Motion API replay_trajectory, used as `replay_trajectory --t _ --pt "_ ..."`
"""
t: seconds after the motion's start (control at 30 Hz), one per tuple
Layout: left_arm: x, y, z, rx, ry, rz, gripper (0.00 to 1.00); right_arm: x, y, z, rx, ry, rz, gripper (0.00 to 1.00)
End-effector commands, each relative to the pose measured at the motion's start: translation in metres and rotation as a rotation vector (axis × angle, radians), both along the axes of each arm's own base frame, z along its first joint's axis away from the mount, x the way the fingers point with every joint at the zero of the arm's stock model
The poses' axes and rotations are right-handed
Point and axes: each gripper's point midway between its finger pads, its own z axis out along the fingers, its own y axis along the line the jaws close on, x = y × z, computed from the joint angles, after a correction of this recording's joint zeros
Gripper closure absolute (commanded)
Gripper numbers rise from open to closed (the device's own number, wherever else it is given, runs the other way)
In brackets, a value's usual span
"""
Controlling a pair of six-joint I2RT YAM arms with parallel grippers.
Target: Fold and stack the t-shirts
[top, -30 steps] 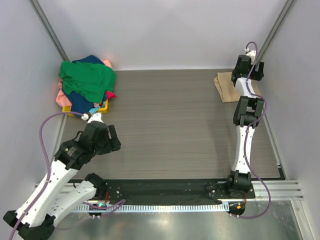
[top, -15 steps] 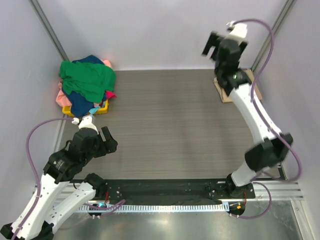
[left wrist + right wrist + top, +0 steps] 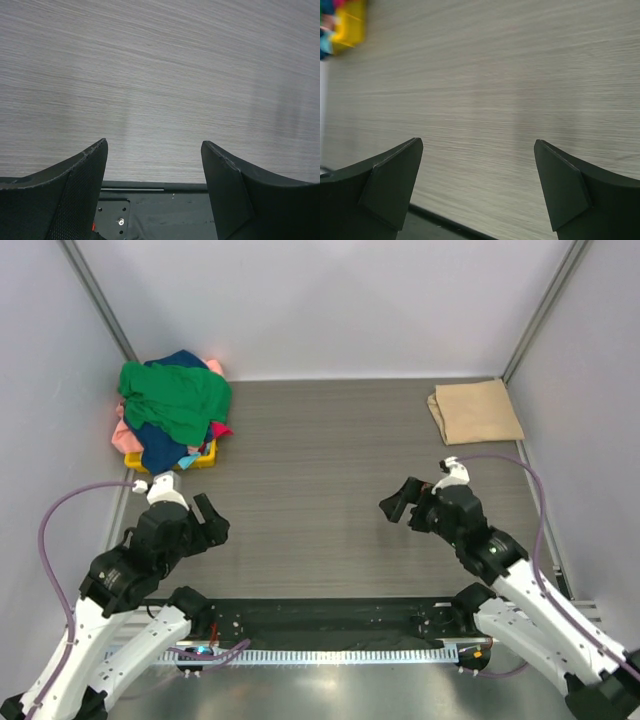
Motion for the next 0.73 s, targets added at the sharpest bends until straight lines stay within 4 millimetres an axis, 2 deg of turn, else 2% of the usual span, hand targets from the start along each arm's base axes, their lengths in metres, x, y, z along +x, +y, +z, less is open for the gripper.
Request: replay_trajectory --t 0.0,0.1,0.37,0.4,0.47,0.5,0.63,0.7 --pt "0.004 0.009 0.009 -0.013 -0.049 0.064 0.23 -0.012 0.011 0.031 0.171 -0.068 0.022 0.00" --pt "0.004 0.012 0.011 -0.015 -0.060 0.078 0.23 -0.019 0.007 0.028 0.174 -0.079 0.021 0.01" --pt "0.004 0.017 0.013 -0.013 -0.075 0.106 0.22 -0.019 0.011 0.032 0.159 -0.086 0.062 0.00" --pt "0.004 0.018 0.014 -0.013 -0.081 0.115 0.21 -0.023 0.016 0.033 0.169 -0.085 0.102 0.00" --pt "0.003 0.026 0.018 -0.013 -0.107 0.148 0.14 -0.023 0.019 0.036 0.162 -0.102 0.125 0.00" --pt "0.003 0.030 0.023 -0.018 -0.126 0.168 0.00 -0.023 0.019 0.036 0.163 -0.108 0.129 0.00" --pt "-0.002 0.056 0.038 -0.004 -0.224 0.270 0.00 -0.024 0.025 0.036 0.162 -0.128 0.180 0.00" --pt "0.001 0.063 0.049 0.004 -0.288 0.287 0.00 -0.020 0.017 0.037 0.136 -0.141 0.137 0.00"
